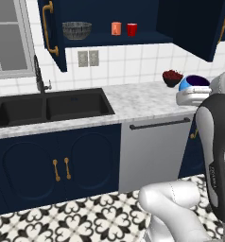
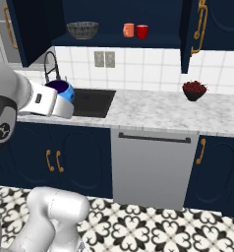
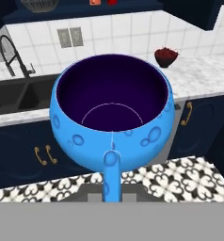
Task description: Gather all objects into one cabinet and sort the glasses and bowls to opposite sides.
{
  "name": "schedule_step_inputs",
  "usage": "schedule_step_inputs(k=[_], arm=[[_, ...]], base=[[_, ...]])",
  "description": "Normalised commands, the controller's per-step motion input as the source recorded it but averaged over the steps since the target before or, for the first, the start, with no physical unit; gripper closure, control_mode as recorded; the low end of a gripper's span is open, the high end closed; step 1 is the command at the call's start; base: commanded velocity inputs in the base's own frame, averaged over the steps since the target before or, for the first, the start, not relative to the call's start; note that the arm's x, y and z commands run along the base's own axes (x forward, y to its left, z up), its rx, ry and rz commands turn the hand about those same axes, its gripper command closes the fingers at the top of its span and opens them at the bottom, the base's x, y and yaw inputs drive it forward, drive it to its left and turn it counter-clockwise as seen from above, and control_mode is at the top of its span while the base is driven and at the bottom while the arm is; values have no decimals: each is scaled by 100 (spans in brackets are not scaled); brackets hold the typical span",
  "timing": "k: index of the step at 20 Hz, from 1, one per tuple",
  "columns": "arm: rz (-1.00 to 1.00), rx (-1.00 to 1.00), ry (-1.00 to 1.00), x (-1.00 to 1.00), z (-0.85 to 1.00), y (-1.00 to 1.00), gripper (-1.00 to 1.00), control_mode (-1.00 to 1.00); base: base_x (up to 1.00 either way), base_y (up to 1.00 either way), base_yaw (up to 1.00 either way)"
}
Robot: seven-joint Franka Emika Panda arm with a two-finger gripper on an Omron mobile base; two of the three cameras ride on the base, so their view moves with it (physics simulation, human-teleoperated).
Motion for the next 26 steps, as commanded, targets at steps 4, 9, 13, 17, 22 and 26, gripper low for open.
schedule_step_inputs(k=[4,9,13,17,22,26], arm=[[0,0,0,0,0,0,100,100],[0,0,0,0,0,0,100,100],[0,0,0,0,0,0,100,100],[0,0,0,0,0,0,100,100],[0,0,0,0,0,0,100,100],[0,0,0,0,0,0,100,100]], base=[[-2,0,0],[54,0,0],[68,0,0],[50,0,0],[66,0,0],[67,0,0]])
